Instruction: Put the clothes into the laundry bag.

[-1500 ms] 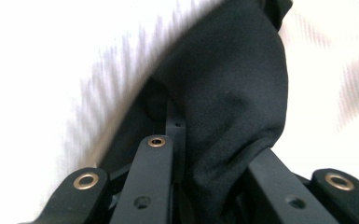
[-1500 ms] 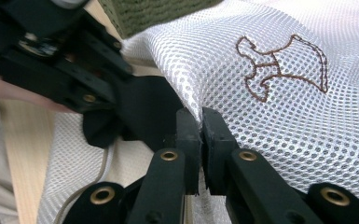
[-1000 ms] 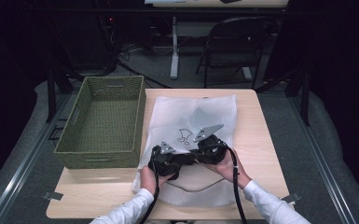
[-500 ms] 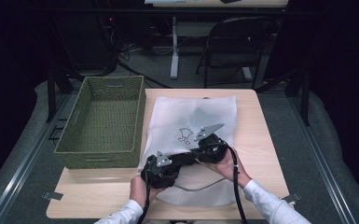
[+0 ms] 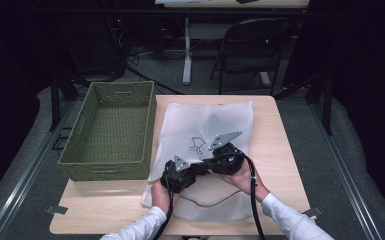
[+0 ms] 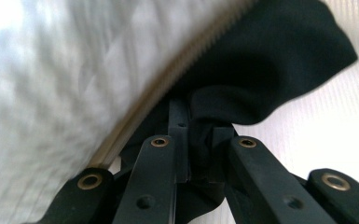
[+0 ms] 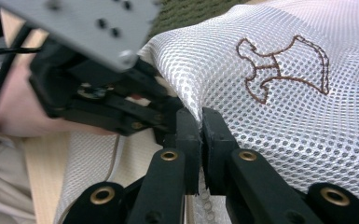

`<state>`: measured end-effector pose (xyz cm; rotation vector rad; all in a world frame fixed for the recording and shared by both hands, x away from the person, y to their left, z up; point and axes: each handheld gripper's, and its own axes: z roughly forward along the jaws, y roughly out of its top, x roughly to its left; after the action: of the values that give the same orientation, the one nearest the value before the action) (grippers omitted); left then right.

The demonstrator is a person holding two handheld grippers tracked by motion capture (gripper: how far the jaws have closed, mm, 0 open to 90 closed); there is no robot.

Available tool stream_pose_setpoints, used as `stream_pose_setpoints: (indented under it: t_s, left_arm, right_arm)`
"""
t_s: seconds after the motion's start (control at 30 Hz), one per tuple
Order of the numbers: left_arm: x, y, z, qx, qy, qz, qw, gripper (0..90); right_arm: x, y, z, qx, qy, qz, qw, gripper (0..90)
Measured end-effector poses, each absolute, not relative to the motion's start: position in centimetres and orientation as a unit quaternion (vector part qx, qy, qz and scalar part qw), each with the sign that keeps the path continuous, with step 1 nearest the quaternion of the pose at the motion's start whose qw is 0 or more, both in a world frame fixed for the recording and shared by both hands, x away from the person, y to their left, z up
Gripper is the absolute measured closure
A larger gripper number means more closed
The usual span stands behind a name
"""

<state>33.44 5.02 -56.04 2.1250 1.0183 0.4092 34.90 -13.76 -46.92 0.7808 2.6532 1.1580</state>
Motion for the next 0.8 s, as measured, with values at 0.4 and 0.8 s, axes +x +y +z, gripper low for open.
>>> stream_pose_setpoints:
  t_s: [0.4,0.8]
  left_arm:
    - [35.5,4.2,-55.9,0.802,0.428,0.153,0.388,78.4]
    - [33.6,5.1,-55.2,0.831,0.401,0.112,0.369,48.3]
  right_arm:
    - [35.2,-13.9,-47.3,0.266,0.884,0.379,0.065,87.3]
    - [35.5,-14.2,-47.5,0.269,0.888,0.368,0.067,87.2]
